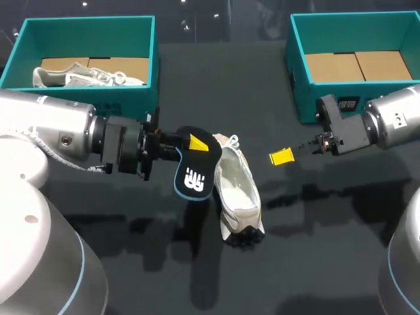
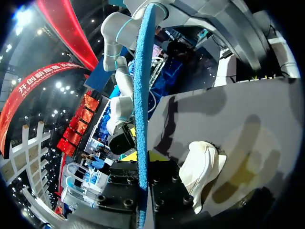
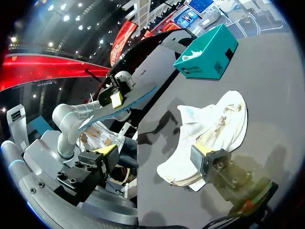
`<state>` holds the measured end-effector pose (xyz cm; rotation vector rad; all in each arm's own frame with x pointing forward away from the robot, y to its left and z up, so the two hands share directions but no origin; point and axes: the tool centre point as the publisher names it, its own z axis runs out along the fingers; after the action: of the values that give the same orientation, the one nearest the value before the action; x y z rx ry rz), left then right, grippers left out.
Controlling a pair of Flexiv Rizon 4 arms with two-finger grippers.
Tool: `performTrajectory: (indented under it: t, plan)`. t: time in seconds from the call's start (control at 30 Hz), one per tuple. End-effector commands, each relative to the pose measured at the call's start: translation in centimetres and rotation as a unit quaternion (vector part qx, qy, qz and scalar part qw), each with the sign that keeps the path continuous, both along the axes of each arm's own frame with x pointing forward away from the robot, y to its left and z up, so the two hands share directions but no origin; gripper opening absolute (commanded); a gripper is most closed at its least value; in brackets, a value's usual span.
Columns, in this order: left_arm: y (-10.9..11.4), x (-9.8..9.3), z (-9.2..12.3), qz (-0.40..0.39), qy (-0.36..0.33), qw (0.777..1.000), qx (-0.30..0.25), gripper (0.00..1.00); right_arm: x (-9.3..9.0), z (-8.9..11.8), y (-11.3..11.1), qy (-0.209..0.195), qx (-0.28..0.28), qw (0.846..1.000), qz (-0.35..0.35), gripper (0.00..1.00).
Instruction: Take the shoe out of the shoebox, open the shoe tongue, remove and reinsert the insole, then place the shoe into the shoebox
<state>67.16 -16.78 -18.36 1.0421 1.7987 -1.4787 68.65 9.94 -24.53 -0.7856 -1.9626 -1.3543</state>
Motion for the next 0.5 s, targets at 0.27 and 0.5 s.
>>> performTrajectory:
  t: [0.27,0.5]
  plan:
    - [0.3,-3.5,1.5,0.007,0.135,0.991,-0.012,0.0,-1.6,0.0,-2.7,-0.083,-0.208,0.975,0.001,1.0]
    - [0.3,-3.5,1.5,0.007,0.135,0.991,-0.012,0.0,-1.6,0.0,-2.7,-0.083,-0.208,0.975,0.001,1.0]
